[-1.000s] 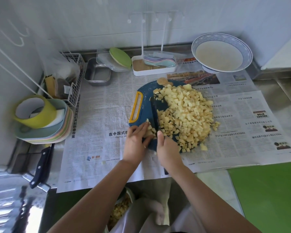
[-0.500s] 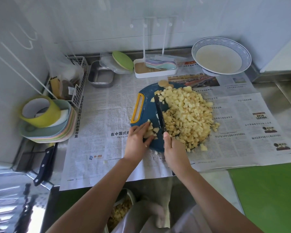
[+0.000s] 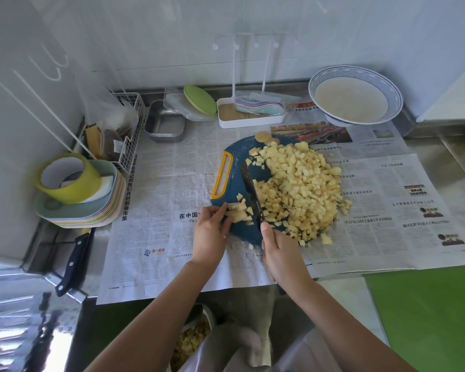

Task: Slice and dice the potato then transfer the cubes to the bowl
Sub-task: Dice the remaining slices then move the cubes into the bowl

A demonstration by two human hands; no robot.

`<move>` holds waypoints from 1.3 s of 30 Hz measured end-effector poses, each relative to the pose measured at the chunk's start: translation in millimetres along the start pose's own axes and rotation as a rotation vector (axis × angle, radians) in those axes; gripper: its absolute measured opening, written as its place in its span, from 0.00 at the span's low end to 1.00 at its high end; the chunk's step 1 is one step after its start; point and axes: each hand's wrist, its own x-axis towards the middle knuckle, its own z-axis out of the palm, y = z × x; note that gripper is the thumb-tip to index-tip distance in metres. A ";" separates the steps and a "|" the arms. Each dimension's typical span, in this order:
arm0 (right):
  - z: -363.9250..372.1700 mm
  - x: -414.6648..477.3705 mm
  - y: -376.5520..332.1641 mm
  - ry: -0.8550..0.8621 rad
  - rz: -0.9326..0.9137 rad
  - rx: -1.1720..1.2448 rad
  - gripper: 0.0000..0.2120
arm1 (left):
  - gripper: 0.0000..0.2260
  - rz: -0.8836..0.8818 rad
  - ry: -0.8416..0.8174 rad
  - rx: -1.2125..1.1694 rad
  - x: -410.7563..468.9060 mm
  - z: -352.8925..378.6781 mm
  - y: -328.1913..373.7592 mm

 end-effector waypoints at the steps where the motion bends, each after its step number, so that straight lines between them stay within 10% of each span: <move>1: -0.3 -1.4 -0.4 -0.004 -0.006 -0.013 0.26 | 0.16 -0.012 -0.014 -0.020 2.2 -0.8 0.1; 29: 37.3 -2.3 -17.1 -0.060 0.102 -0.422 0.24 | 0.10 0.116 -0.062 0.011 14.7 5.7 -0.8; 39: 17.1 17.8 -3.2 -0.007 0.138 -0.076 0.27 | 0.11 0.109 -0.103 -0.035 14.9 -3.0 4.8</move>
